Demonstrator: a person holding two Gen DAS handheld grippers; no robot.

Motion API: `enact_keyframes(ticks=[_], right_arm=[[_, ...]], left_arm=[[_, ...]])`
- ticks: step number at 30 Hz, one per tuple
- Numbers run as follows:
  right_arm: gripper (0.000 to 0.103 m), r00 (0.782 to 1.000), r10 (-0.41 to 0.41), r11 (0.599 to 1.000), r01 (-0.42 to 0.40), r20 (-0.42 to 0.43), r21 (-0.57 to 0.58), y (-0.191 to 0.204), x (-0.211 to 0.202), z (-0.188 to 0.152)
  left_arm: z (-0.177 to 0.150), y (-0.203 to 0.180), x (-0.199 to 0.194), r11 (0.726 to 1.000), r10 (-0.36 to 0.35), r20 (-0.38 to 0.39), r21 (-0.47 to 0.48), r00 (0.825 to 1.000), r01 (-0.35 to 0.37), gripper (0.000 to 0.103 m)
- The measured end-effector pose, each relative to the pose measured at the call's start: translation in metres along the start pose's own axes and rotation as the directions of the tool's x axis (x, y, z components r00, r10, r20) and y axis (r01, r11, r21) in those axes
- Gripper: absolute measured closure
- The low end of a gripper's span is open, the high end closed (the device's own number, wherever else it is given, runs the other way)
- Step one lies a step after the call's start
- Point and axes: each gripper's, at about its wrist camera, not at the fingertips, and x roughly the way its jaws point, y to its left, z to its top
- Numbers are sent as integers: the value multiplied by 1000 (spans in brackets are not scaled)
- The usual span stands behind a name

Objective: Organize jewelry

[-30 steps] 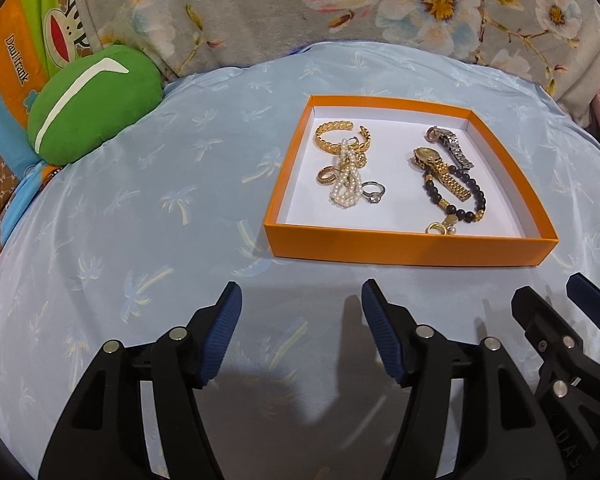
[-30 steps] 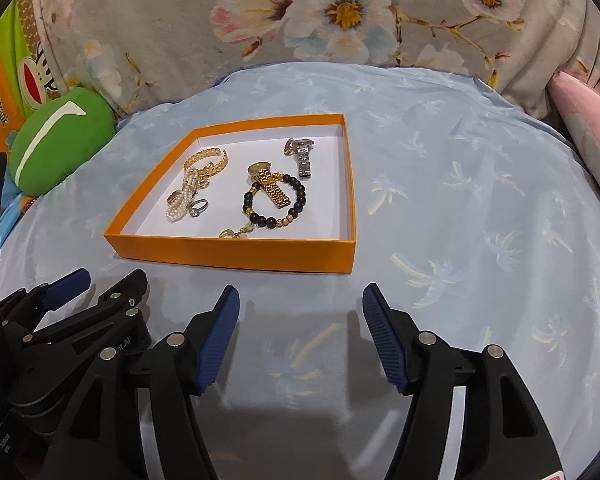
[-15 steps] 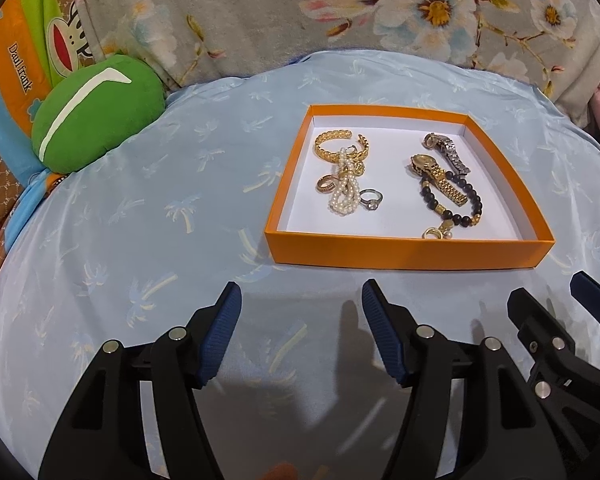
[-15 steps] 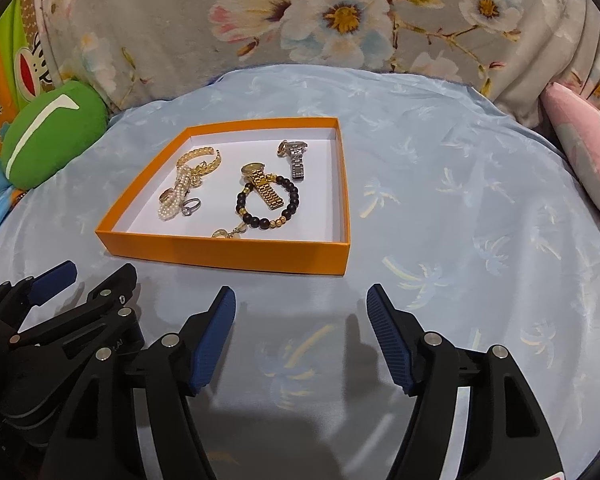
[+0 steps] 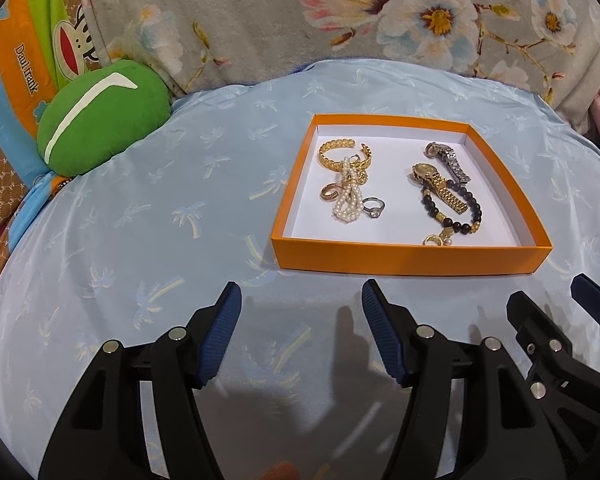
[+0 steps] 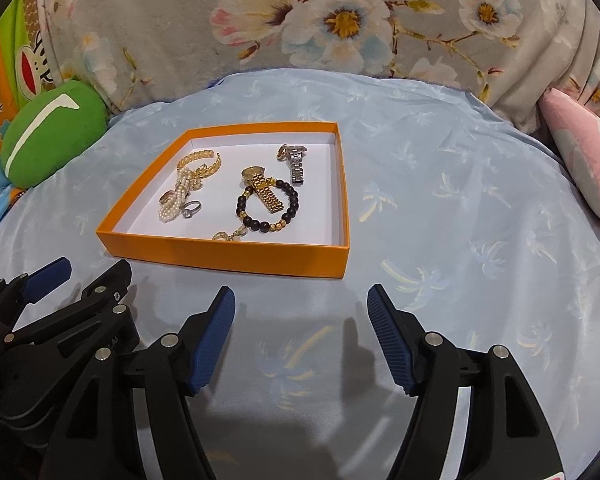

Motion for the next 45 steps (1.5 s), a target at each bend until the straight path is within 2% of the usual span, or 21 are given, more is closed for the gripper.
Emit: enact_keyframes(ticks=[45], right_arm=[[35,1000,-7,1000,7,9,0,-2,-2,0]], left_arm=[[1,0,-5,1000,8,25,7,1000,-8,43]])
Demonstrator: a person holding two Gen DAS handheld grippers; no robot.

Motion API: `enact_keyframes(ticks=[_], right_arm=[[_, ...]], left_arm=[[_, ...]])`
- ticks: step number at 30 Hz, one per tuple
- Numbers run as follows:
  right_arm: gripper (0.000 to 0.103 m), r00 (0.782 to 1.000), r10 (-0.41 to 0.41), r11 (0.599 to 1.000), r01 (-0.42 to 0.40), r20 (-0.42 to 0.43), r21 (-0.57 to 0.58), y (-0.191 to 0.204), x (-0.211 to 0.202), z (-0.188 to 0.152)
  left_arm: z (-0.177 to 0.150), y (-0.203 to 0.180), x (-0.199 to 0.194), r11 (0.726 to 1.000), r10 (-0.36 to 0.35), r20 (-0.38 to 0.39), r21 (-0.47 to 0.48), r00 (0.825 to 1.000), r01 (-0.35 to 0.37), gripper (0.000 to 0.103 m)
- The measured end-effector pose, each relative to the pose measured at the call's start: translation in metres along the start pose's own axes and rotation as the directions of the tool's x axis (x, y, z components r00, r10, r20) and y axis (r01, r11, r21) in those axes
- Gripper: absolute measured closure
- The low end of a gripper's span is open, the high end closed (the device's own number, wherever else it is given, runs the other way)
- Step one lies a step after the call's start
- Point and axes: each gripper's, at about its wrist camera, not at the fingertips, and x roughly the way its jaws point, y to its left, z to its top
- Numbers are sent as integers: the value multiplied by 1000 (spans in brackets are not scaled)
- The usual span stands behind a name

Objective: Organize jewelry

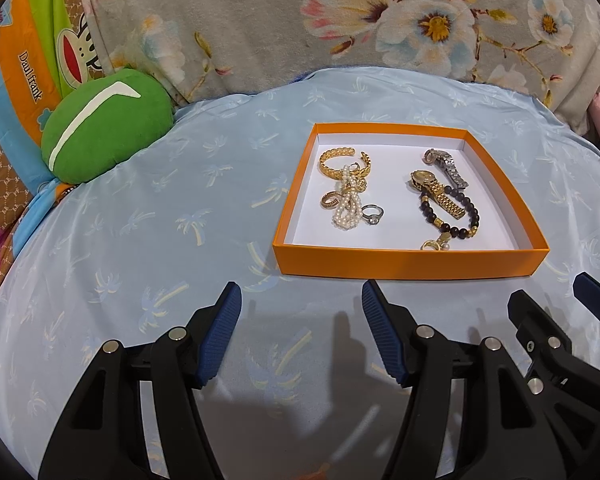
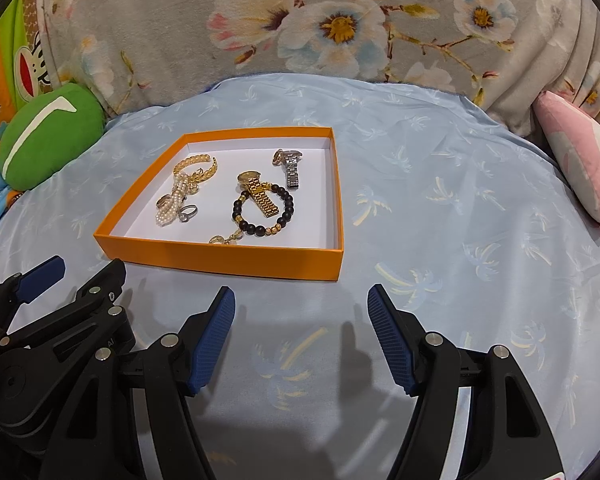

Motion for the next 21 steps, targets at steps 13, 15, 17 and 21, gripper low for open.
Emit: enact_keyframes(ticks=[13,15,17,21], right_arm=[[35,1000,0,1000,0,1,-1,0,0,0],[35,1000,-1,1000,1,1,-1,0,0,0],[35,1000,-2,1000,2,1,-1,-1,-1,1],[35,1000,-2,1000,2,2,-1,-1,-1,1]], left_arm=[[0,0,0,1000,0,0,0,1000,0,43],[0,0,0,1000,2,1,0,1000,-2,43],[0,-1,0,1000,3,1,1,1000,-3,43],[0,-1,0,1000,5,1,1,1000,-5,43]])
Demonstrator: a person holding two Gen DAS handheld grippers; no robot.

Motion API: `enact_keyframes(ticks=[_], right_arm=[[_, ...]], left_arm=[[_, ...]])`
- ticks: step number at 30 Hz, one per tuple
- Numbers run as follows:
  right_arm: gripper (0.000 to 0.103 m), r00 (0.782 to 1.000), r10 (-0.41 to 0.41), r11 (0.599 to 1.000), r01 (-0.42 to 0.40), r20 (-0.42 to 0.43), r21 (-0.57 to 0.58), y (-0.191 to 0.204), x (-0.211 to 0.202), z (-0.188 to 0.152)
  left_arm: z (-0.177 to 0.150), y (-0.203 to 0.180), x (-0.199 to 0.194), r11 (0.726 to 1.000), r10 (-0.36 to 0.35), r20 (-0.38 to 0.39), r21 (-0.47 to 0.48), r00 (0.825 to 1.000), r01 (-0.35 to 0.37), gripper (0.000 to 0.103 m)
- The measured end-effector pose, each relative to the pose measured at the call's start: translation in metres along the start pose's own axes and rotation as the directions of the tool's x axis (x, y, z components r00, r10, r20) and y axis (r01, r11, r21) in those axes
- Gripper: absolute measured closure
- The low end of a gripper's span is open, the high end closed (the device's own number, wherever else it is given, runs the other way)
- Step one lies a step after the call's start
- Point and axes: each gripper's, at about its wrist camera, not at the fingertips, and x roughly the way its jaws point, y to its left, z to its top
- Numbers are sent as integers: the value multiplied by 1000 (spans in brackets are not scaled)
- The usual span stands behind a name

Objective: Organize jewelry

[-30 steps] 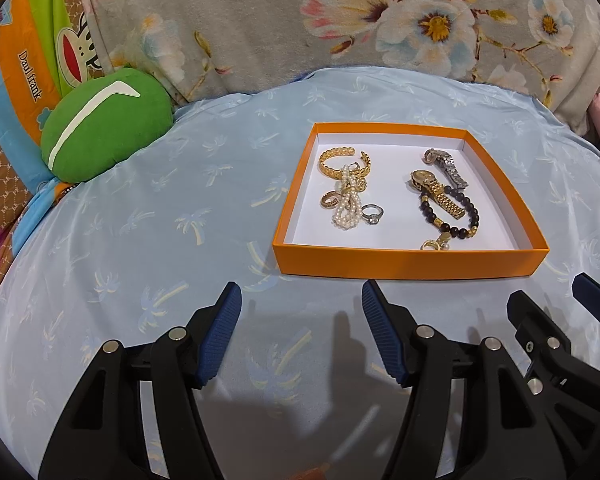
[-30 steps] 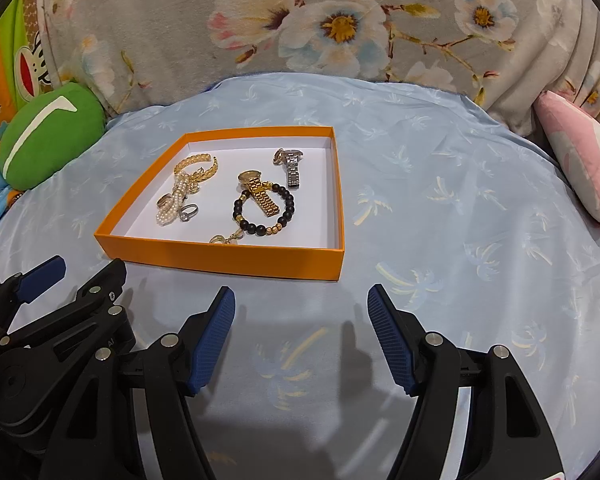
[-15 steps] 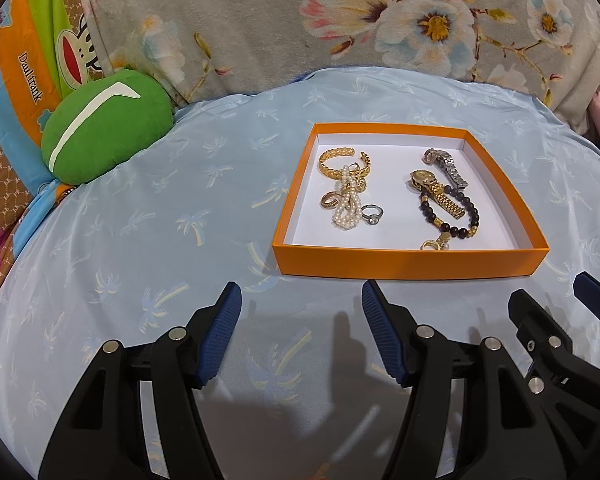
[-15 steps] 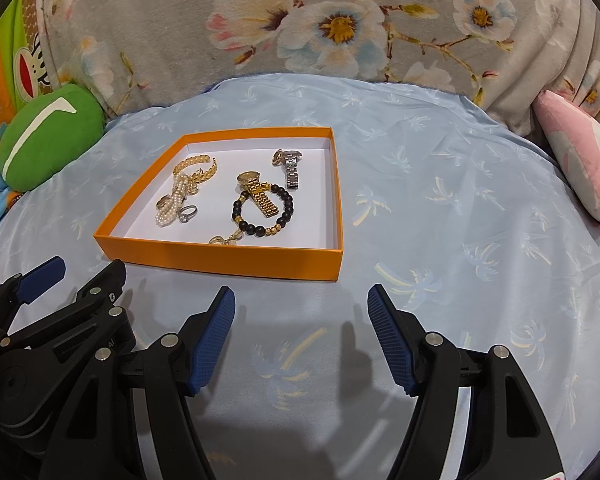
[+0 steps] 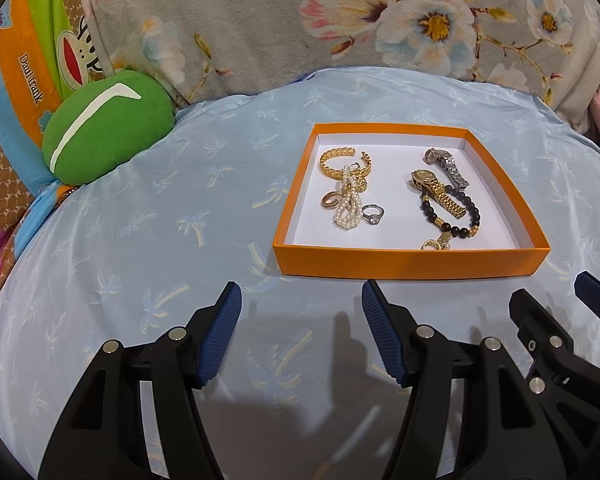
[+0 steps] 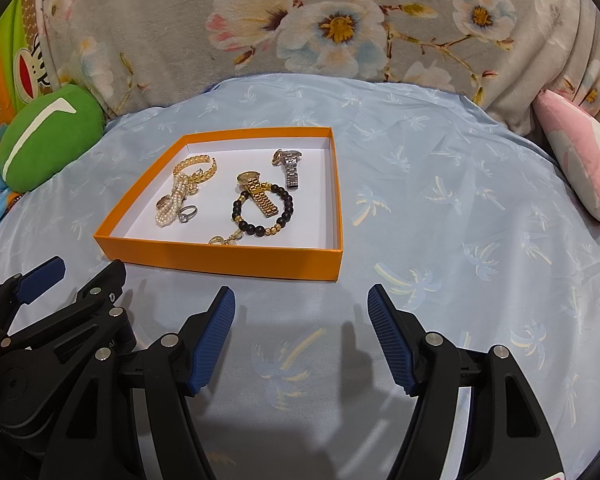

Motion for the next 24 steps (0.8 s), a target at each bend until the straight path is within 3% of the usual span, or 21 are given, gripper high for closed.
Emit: enact_keyframes(ticks=[24], right_arm=[[35,1000,0,1000,0,1,1,1,0,-1]], left_arm=[[1,3,0,1000,8,4,1,1000,-8,43]])
